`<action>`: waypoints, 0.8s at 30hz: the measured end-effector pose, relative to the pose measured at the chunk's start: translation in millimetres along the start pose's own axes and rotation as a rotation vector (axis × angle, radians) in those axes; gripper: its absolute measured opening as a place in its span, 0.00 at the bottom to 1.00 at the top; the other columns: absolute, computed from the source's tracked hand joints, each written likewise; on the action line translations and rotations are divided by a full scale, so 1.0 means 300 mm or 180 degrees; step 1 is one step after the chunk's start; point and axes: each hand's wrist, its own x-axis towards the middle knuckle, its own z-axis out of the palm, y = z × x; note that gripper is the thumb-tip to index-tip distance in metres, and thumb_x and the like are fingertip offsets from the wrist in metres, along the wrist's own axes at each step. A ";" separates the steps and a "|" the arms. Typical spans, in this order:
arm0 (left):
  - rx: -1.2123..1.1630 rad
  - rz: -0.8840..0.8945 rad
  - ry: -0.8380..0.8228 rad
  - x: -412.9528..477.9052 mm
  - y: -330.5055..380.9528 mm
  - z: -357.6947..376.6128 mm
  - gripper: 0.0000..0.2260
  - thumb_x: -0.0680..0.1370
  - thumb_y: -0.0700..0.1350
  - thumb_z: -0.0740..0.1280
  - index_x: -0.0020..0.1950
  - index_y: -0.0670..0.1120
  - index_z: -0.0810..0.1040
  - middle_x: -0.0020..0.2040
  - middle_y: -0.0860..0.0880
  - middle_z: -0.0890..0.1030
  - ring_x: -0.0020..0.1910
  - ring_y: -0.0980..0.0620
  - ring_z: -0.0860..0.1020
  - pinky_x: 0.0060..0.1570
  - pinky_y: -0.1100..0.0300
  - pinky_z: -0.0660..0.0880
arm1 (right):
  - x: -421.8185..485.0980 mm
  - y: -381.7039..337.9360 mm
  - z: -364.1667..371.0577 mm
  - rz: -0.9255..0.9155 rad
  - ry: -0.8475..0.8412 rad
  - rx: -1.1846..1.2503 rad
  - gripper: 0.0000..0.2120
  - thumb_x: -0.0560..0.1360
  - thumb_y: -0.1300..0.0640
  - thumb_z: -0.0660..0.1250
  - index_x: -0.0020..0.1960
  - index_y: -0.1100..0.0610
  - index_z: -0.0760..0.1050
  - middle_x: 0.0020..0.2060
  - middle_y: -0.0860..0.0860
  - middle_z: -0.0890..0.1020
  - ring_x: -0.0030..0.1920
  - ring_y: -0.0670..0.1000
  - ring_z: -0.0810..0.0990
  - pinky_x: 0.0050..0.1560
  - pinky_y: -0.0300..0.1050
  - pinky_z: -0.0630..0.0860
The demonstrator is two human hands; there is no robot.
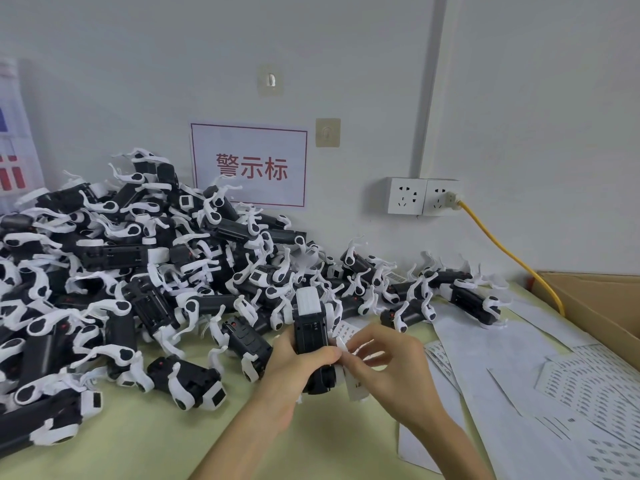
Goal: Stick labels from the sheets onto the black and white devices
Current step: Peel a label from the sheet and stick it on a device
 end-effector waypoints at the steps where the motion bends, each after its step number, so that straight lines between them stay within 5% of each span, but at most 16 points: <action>1: 0.0010 0.0001 0.0011 -0.001 0.000 0.002 0.20 0.59 0.43 0.76 0.50 0.47 0.80 0.36 0.50 0.85 0.35 0.51 0.85 0.32 0.60 0.79 | 0.000 -0.002 -0.004 0.0071 -0.0026 0.0047 0.04 0.70 0.51 0.76 0.40 0.46 0.82 0.37 0.42 0.85 0.40 0.45 0.85 0.39 0.38 0.80; 7: 0.0085 0.0035 0.0011 -0.001 -0.004 0.004 0.19 0.62 0.42 0.77 0.51 0.46 0.80 0.33 0.55 0.84 0.33 0.57 0.83 0.32 0.63 0.78 | 0.008 0.001 -0.016 0.0375 -0.0228 0.0254 0.11 0.74 0.63 0.75 0.38 0.48 0.84 0.37 0.47 0.86 0.37 0.47 0.84 0.37 0.34 0.73; 10: 0.0077 0.0027 0.0012 0.001 -0.007 0.001 0.14 0.69 0.36 0.78 0.50 0.47 0.80 0.33 0.56 0.84 0.33 0.58 0.82 0.32 0.63 0.79 | 0.012 0.000 -0.022 0.0385 -0.0262 0.0364 0.10 0.75 0.64 0.73 0.39 0.50 0.84 0.38 0.48 0.86 0.38 0.50 0.85 0.39 0.40 0.78; 13: 0.0062 0.0069 0.0038 0.001 -0.002 0.000 0.14 0.62 0.42 0.77 0.46 0.48 0.82 0.34 0.53 0.84 0.33 0.54 0.83 0.33 0.61 0.80 | 0.020 0.004 -0.024 0.0424 -0.0147 0.0440 0.11 0.75 0.65 0.73 0.39 0.50 0.84 0.38 0.49 0.86 0.39 0.51 0.87 0.41 0.43 0.81; 17: -0.0103 0.0327 0.0112 0.006 0.019 -0.018 0.12 0.66 0.39 0.78 0.47 0.42 0.81 0.39 0.45 0.85 0.38 0.48 0.85 0.35 0.57 0.80 | 0.030 0.026 -0.028 0.0467 0.0192 0.0497 0.13 0.76 0.67 0.71 0.39 0.52 0.83 0.36 0.50 0.85 0.37 0.51 0.87 0.42 0.48 0.82; 21: -0.0482 0.0739 0.0260 0.010 0.061 -0.071 0.09 0.66 0.41 0.81 0.42 0.50 0.85 0.43 0.44 0.86 0.44 0.46 0.86 0.41 0.56 0.82 | 0.037 0.039 -0.034 0.0430 0.0358 0.0484 0.11 0.76 0.67 0.71 0.42 0.54 0.83 0.36 0.50 0.86 0.37 0.51 0.86 0.43 0.53 0.83; 24: -0.0342 0.0926 -0.0255 -0.003 0.097 -0.110 0.06 0.69 0.44 0.76 0.45 0.51 0.87 0.53 0.44 0.87 0.43 0.48 0.85 0.43 0.59 0.81 | 0.033 0.036 -0.024 0.0448 0.0233 0.0391 0.11 0.78 0.66 0.70 0.42 0.52 0.81 0.36 0.50 0.86 0.35 0.51 0.86 0.41 0.52 0.83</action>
